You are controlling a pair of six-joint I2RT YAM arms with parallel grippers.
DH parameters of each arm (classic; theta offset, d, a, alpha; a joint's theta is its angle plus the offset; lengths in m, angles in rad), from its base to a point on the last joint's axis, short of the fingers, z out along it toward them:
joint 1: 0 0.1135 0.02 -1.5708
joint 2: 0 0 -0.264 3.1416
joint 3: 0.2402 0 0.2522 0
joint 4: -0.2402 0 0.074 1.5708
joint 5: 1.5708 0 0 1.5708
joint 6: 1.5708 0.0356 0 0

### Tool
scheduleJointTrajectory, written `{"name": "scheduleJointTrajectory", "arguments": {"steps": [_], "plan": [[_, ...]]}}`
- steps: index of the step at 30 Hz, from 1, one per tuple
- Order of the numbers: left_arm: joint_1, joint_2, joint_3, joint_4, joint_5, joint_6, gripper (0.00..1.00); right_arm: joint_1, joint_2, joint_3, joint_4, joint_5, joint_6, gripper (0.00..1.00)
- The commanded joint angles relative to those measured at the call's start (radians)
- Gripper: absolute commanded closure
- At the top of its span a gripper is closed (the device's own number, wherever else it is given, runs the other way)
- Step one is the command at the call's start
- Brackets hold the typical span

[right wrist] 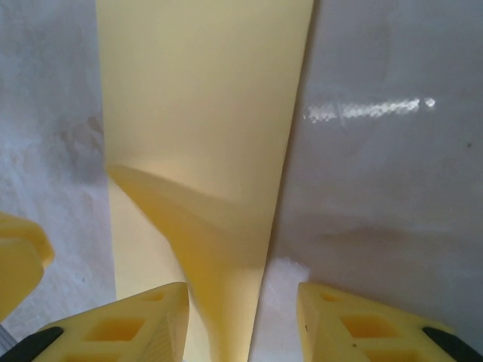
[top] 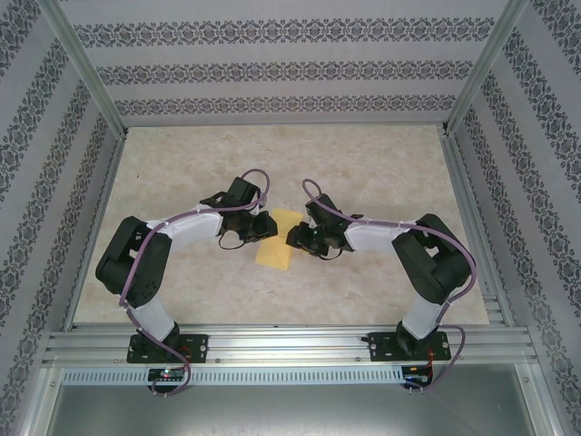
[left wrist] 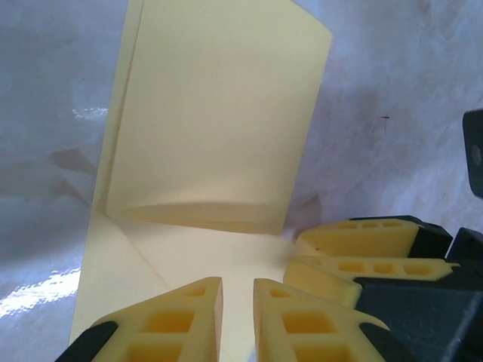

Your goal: Fold a paper plane with a square sheet of paper (pick it up from the middle)

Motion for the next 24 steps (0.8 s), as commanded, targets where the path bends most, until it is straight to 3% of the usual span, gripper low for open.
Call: {"name": "scheduleJointTrajectory", "arguments": {"steps": [1,24], "plan": [[0.009,0.030,0.004,-0.020,-0.006,0.029,0.81,-0.001,0.034,0.039,0.017,0.011,-0.007,0.59],[0.008,0.112,-0.003,-0.013,-0.005,0.039,0.84,0.003,0.089,0.049,0.119,-0.031,0.045,0.68]]}}
